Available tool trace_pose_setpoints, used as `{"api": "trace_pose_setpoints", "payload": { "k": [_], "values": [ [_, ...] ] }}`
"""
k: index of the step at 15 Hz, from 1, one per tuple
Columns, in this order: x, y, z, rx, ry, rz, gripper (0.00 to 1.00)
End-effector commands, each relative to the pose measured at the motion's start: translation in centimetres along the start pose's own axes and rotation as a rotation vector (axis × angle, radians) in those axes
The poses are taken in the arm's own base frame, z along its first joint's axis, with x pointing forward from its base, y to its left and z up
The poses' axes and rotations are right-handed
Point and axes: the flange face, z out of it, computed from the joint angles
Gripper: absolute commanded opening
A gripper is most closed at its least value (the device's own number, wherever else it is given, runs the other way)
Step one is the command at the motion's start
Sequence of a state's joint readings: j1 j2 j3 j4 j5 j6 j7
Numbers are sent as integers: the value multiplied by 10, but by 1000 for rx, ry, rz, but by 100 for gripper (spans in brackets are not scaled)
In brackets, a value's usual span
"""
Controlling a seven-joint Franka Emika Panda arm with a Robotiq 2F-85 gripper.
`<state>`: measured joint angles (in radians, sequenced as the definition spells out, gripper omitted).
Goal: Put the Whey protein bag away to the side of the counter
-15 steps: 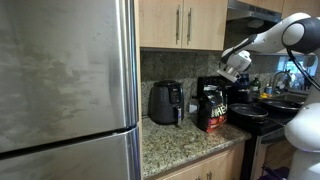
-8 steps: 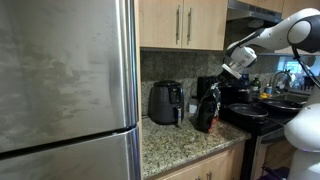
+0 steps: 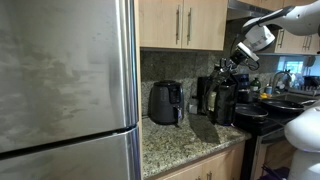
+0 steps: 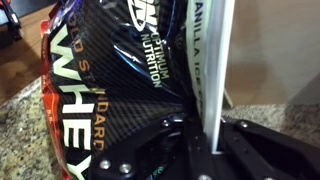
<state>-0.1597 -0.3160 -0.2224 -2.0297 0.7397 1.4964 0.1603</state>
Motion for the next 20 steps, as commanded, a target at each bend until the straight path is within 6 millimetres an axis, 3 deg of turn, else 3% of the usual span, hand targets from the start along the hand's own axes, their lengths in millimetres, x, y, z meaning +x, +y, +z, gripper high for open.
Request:
{"api": "trace_pose_setpoints", "payload": {
  "k": [1,2,5,6,8,12,14,15,19,20],
  "values": [
    [-64,-24,-22,90,-150,-90,0],
    [-35,-10,-5,9,-97,-45,1],
    [-57,-15,-11,21,-140,-74,0],
    [-64,-21,1,-13,-177,-100,0],
    [-84,-38,30,-60,-263,-169,0],
    [-116,-89,99,-95,-375,-300,0],
    [-123,-105,116,-82,-388,-332,0],
    [-107,-83,120,-152,-379,-302,0],
    [-106,-77,142,-190,-402,-294,0],
    [-88,-82,164,-220,-392,-310,0]
  ]
}}
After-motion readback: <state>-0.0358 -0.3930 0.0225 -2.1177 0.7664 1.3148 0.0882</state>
